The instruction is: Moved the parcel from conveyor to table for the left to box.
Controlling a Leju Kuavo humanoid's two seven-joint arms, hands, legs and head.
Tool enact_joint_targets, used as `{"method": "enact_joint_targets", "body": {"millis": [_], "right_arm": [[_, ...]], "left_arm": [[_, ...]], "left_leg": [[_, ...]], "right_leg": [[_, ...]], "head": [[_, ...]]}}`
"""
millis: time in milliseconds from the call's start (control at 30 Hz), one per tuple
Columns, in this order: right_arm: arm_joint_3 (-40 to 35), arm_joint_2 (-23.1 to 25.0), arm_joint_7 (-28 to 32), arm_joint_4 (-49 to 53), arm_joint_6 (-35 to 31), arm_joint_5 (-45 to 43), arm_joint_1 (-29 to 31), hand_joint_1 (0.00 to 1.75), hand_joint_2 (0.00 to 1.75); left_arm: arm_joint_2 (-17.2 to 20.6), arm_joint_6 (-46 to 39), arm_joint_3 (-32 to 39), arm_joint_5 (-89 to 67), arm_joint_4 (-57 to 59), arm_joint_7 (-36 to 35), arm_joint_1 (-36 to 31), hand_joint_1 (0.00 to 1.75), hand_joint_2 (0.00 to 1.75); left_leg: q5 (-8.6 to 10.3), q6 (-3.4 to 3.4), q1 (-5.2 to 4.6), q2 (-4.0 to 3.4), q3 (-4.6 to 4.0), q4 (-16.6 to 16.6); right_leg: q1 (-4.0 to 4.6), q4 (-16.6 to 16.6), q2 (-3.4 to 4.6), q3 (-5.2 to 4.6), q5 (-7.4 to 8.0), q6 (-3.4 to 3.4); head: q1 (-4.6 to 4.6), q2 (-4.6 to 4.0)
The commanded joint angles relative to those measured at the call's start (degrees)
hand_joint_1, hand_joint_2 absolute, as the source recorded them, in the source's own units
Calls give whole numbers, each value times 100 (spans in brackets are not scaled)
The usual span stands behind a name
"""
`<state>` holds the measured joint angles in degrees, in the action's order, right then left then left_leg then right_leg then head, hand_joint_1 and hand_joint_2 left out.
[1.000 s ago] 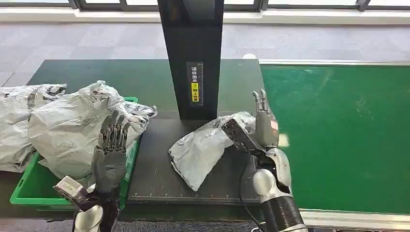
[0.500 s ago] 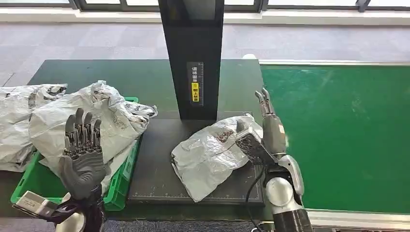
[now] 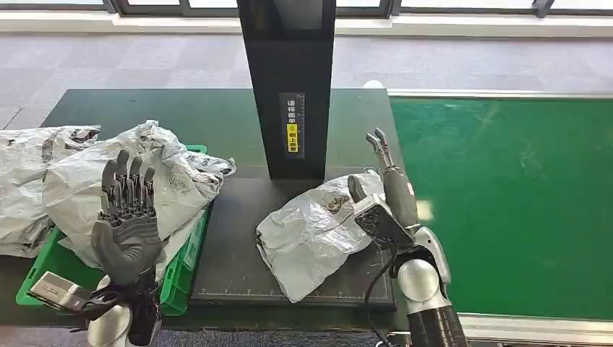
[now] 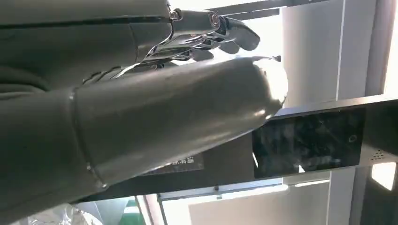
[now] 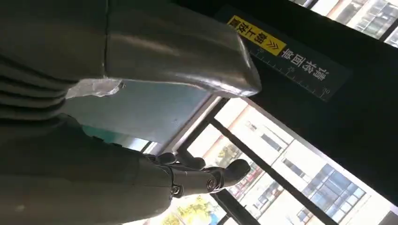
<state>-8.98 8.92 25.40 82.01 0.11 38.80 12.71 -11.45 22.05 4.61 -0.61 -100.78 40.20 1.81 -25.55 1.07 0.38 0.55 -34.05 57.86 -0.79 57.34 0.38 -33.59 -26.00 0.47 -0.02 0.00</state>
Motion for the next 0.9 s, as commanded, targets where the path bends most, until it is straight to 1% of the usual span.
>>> {"method": "enact_joint_targets", "body": {"millis": [33, 233, 300, 333, 367, 400, 433, 500, 533, 567, 600, 633, 667, 700, 733, 767, 800, 833, 867, 900], "right_arm": [[-96, -64, -15, -421, 21, -21, 236, 0, 0], [-96, -64, -15, -421, 21, -21, 236, 0, 0], [-32, -60, 167, -276, 104, -328, 229, 0, 0], [79, -24, 515, 17, 121, -739, 163, 0, 0], [110, -30, 580, 168, 184, -849, 120, 0, 0], [215, -35, 909, 607, 491, -1367, -19, 0, 175], [331, -21, 1025, 1018, 723, -1657, -145, 0, 175], [539, 28, 1128, 1583, 974, -1974, -371, 0, 175], [661, 63, 1314, 1891, 1160, -2268, -524, 0, 175], [742, 55, 1412, 2066, 1287, -2438, -641, 0, 175], [765, -9, 1460, 2353, 1499, -2794, -771, 0, 175], [729, -165, 1460, 2715, 1574, -3095, -942, 0, 175], [688, -271, 1460, 2924, 1637, -3226, -1020, 0, 175], [667, -308, 1460, 3309, 1717, -3513, -974, 0, 175], [703, -355, 1460, 3456, 1704, -3566, -1076, 0, 175], [740, -335, 1460, 3546, 1675, -3595, -1081, 0, 175], [807, -315, 1460, 3631, 1716, -3658, -1114, 0, 175], [886, -264, 1460, 3689, 1765, -3675, -1137, 0, 175], [931, -224, 1460, 3711, 1812, -3709, -1147, 0, 175], [983, -166, 1460, 3724, 1871, -3714, -1151, 0, 175]], "left_arm": [[-3, -5, 69, -33, 318, -20, -184, 0, 0], [-3, -5, 69, -33, 318, -20, -184, 0, 0], [49, 12, 0, -77, 293, -20, -170, 0, 0], [179, -108, -222, -423, 457, -20, -162, 0, 0], [226, -229, -335, -576, 477, -20, -163, 0, 0], [309, -672, -622, -1473, 858, -20, -202, 0, 0], [294, -1203, -849, -2164, 1084, -83, -273, 0, 0], [124, -2022, -1196, -2926, 1381, -100, -427, 0, 0], [133, -2524, -1519, -3566, 1635, -297, -578, 0, 0], [127, -2694, -1729, -3824, 1865, -439, -697, 0, 0], [176, -2815, -1981, -4164, 2247, -678, -895, 0, 0], [181, -3027, -2228, -4538, 2825, -953, -1175, 0, 0], [195, -3162, -2420, -4849, 3234, -1100, -1380, 0, 0], [577, -2442, -3140, -5569, 3954, -1820, -1820, 0, 175], [78, -3292, -3415, -7085, 5511, -2538, -2225, 0, 175], [-41, -3477, -3406, -7083, 5957, -2468, -2350, 0, 175], [-173, -3748, -3366, -7043, 6495, -2366, -2511, 0, 175], [-225, -3920, -3334, -7017, 6762, -2287, -2599, 0, 175], [-219, -3920, -3317, -7003, 6767, -2274, -2598, 0, 175], [-198, -3891, -3302, -7000, 6711, -2278, -2575, 0, 175]], "left_leg": [[0, -1, 2, -4, 7, -3], [2, -2, -3, -5, 8, -6], [2, -2, 0, -5, 10, -7], [2, -3, 0, -8, 14, -10], [1, -2, 1, -2, 8, -6], [2, -2, -2, 4, 6, -6], [4, -3, -3, 13, 10, -10], [8, -4, -7, 39, 0, -6], [7, -3, -7, 35, -1, -3], [8, -5, -3, 53, 1, -4], [9, -5, -5, 54, -2, -3], [12, -5, -8, 57, -2, -6], [12, -7, -6, 72, 2, -8], [13, -8, -8, 72, 4, -9], [10, -8, -11, 59, 1, -5], [24, -11, -17, 116, 2, -13], [22, -12, -17, 113, 9, -13], [13, -12, -23, 77, 17, -12], [19, -15, -24, 91, 17, -16], [12, -19, -22, 60, 14, -7]], "right_leg": [[3, -5, 0, 7, 2, -2], [-2, -3, 0, 5, 1, -2], [1, -7, -1, 8, 2, -2], [2, -9, -1, 12, 2, -4], [2, -6, -5, 9, 1, -2], [-1, -4, -9, 7, -1, -2], [-2, -6, -21, 13, -3, -3], [-6, -4, -45, 6, -7, -1], [-6, -2, -39, 2, -7, 1], [-2, -7, -60, 13, -10, 0], [-4, -6, -59, 9, -10, 1], [-7, -7, -60, 8, -9, 2], [-4, -14, -78, 21, -11, 2], [-7, -17, -77, 20, -10, 3], [-10, -12, -62, 13, -8, 4], [-15, -19, -122, 31, -13, 6], [-16, -25, -118, 36, -12, 8], [-22, -21, -81, 24, -8, 11], [-21, -31, -97, 35, -4, 13], [-20, -22, -68, 34, -2, 13]], "head": [[0, 0], [0, 0], [0, 0], [0, 0], [0, 0], [0, 0], [0, 0], [0, 0], [0, 0], [0, 0], [0, 0], [0, 0], [0, 0], [0, 0], [0, 0], [0, 0], [0, 0], [0, 0], [0, 0], [0, 0]]}}
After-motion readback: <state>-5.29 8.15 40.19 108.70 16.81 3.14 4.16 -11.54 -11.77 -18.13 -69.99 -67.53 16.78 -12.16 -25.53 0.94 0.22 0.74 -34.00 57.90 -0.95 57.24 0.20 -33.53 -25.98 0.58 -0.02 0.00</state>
